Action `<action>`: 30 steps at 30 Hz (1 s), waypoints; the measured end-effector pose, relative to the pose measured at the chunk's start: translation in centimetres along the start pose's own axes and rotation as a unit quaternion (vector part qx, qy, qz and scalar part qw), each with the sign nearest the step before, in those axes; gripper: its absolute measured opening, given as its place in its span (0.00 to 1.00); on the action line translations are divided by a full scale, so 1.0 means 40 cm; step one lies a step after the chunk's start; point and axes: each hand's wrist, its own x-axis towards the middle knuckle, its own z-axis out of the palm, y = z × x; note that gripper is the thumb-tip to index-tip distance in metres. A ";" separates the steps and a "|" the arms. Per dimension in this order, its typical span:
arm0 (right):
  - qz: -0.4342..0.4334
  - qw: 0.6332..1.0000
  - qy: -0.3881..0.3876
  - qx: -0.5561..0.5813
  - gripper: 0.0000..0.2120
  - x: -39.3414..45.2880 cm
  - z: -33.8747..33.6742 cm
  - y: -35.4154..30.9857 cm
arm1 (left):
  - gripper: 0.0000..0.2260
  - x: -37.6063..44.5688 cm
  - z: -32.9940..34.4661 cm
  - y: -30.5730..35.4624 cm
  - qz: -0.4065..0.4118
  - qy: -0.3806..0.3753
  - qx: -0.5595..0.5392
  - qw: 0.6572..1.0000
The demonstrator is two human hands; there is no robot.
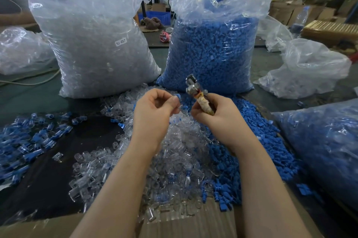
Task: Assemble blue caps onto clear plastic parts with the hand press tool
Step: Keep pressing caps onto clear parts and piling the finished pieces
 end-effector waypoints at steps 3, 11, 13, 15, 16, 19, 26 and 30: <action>-0.028 0.998 0.050 0.020 0.04 0.006 0.014 -0.011 | 0.06 -0.006 0.009 0.000 0.009 0.000 0.046 0.999; -0.042 0.997 0.056 -0.022 0.04 0.005 0.028 -0.024 | 0.08 -0.015 0.014 0.006 0.020 -0.004 0.121 0.992; -0.049 0.997 0.055 -0.035 0.06 0.004 0.026 -0.026 | 0.08 -0.015 0.014 0.005 0.021 -0.007 0.128 0.991; -0.053 0.996 0.056 -0.042 0.06 0.004 0.026 -0.027 | 0.07 -0.014 0.014 0.005 0.023 -0.009 0.128 0.991; -0.054 0.996 0.058 -0.046 0.06 0.005 0.026 -0.027 | 0.07 -0.014 0.014 0.005 0.023 -0.008 0.128 0.992; -0.059 0.995 0.063 -0.054 0.05 0.007 0.026 -0.029 | 0.06 -0.013 0.015 0.004 0.024 -0.009 0.129 0.991; -0.012 1.000 0.021 0.016 0.01 0.000 0.009 -0.017 | 0.07 -0.012 0.015 0.004 0.030 -0.009 0.105 0.994; 0.030 0.998 -0.051 0.033 0.03 -0.006 -0.016 0.001 | 0.07 -0.009 0.007 0.008 0.020 -0.018 0.036 0.999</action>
